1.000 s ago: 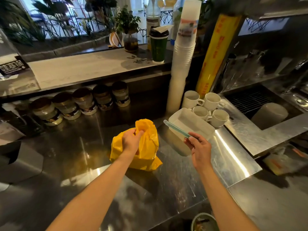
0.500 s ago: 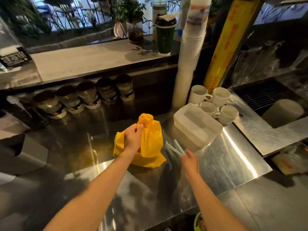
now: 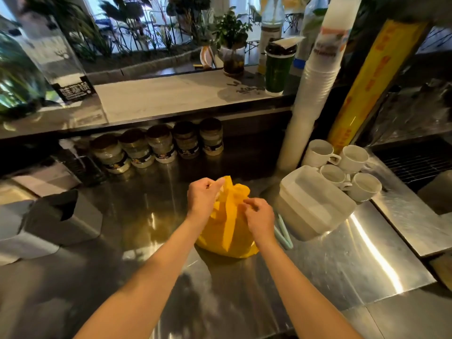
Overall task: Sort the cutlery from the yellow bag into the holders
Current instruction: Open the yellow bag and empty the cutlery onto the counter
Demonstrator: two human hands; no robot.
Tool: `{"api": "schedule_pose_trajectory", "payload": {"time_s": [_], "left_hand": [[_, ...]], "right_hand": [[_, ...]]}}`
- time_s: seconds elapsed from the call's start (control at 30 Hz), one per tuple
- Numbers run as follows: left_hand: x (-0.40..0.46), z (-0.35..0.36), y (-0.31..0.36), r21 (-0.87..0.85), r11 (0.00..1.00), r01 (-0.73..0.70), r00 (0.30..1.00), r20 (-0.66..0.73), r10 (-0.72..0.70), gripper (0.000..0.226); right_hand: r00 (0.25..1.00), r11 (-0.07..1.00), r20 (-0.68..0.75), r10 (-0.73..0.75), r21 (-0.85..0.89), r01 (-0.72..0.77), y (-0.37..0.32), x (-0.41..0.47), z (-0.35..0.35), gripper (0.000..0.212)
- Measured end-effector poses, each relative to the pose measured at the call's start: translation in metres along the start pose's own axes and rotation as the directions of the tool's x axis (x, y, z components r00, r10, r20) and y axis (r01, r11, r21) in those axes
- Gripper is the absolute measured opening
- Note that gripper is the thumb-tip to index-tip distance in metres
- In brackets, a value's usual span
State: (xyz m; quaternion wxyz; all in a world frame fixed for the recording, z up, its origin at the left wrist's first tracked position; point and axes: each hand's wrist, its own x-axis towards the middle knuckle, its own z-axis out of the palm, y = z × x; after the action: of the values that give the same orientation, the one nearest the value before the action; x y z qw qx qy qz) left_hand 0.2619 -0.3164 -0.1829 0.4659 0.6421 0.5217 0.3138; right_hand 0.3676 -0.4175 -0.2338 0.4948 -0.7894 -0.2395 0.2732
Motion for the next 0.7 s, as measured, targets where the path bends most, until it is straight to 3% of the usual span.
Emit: {"api": "schedule_pose_trajectory", "payload": {"time_s": [0.1,0.17,0.3,0.4,0.53,0.57,0.63,0.7], "left_hand": [[0.005,-0.024,0.001,0.012,1.000,0.022,0.998,-0.058,-0.021,0.034],[0.006,-0.041,0.000,-0.005,1.000,0.026,0.992,-0.120,-0.027,0.036],[0.011,-0.078,-0.006,-0.070,0.997,0.020,0.979,-0.201,-0.034,0.040],[0.017,-0.100,-0.016,-0.088,0.996,0.022,0.961,-0.272,-0.045,0.032],[0.026,-0.120,-0.035,-0.274,0.958,0.079,0.955,-0.255,-0.152,0.022],[0.028,-0.124,-0.041,-0.348,0.935,0.074,0.963,-0.218,-0.158,0.033],[0.026,-0.126,-0.053,-0.481,0.871,0.097,0.977,-0.119,-0.175,0.060],[0.021,-0.123,-0.073,-0.394,0.903,0.170,0.983,0.000,-0.185,0.090]], "right_hand": [[1.000,0.999,-0.001,-0.014,0.032,0.014,-0.002,-0.001,0.008,0.020],[0.999,0.989,0.019,-0.034,0.144,0.031,-0.011,-0.002,0.012,0.021],[0.986,0.886,-0.027,0.165,0.444,-0.136,-0.037,0.006,0.017,0.020],[0.991,0.870,-0.045,0.129,0.484,-0.092,-0.050,0.014,0.027,0.019],[0.996,0.867,-0.010,0.085,0.493,-0.069,-0.049,0.018,0.046,0.019],[0.995,0.875,0.065,0.082,0.473,-0.103,-0.044,0.019,0.051,0.026],[0.960,0.923,0.270,0.075,0.346,-0.169,-0.022,0.022,0.059,0.068],[0.907,0.947,0.409,0.099,0.242,-0.213,-0.002,0.016,0.069,0.096]]}}
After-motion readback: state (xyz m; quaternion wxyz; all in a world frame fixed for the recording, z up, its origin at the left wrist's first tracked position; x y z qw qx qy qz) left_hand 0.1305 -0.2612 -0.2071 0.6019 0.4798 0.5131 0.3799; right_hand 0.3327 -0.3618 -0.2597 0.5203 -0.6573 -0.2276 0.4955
